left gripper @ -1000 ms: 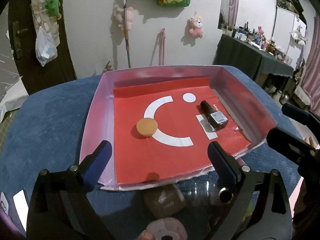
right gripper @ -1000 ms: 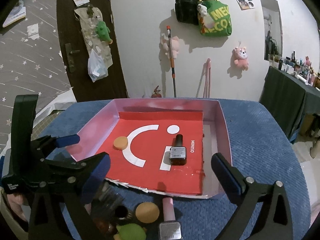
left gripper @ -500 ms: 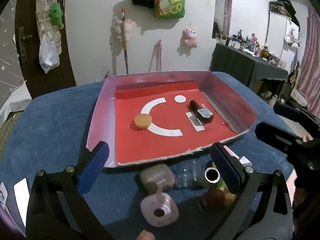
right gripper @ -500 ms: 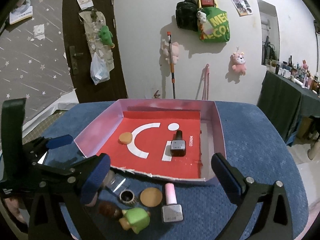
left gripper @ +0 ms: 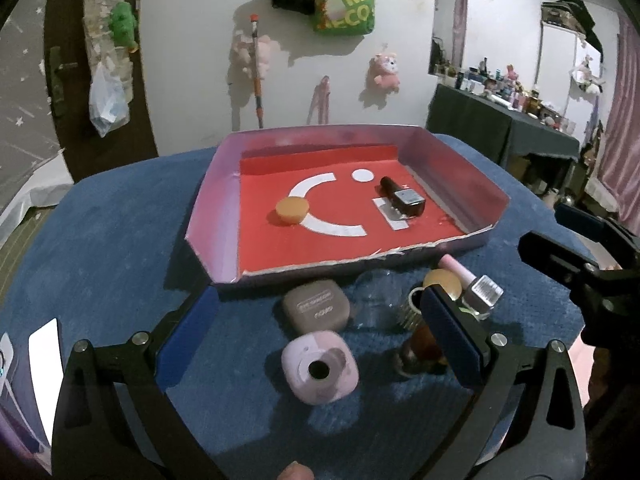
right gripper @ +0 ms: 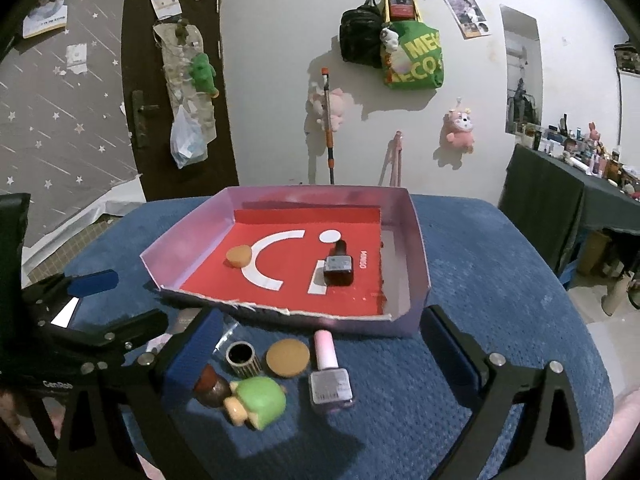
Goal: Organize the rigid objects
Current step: 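Withdraw both grippers from the box back toward the remaining items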
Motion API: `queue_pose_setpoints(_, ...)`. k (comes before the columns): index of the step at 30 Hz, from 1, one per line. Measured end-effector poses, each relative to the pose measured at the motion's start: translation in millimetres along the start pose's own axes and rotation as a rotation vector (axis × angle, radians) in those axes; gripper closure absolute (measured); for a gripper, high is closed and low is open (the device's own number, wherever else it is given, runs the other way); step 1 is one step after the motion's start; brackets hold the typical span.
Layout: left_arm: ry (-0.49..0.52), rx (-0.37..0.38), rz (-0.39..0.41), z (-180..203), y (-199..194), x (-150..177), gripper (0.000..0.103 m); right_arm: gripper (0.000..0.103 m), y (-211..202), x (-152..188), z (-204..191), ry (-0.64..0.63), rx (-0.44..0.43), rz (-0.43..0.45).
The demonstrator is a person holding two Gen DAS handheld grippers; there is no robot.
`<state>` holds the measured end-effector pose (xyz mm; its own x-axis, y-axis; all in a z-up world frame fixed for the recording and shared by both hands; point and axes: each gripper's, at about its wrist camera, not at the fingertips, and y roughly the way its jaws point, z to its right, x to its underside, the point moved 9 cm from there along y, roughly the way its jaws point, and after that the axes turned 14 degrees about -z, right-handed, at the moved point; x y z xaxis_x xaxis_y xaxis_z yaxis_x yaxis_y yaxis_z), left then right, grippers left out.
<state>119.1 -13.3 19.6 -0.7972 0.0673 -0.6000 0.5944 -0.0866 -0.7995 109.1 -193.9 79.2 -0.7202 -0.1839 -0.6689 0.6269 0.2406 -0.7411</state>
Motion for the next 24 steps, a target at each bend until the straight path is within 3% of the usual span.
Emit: queue_pose_setpoints(24, -0.075, -0.005, -0.079, -16, 24, 42, 0.000, 0.033, 38, 56, 22, 0.058, 0.040, -0.103)
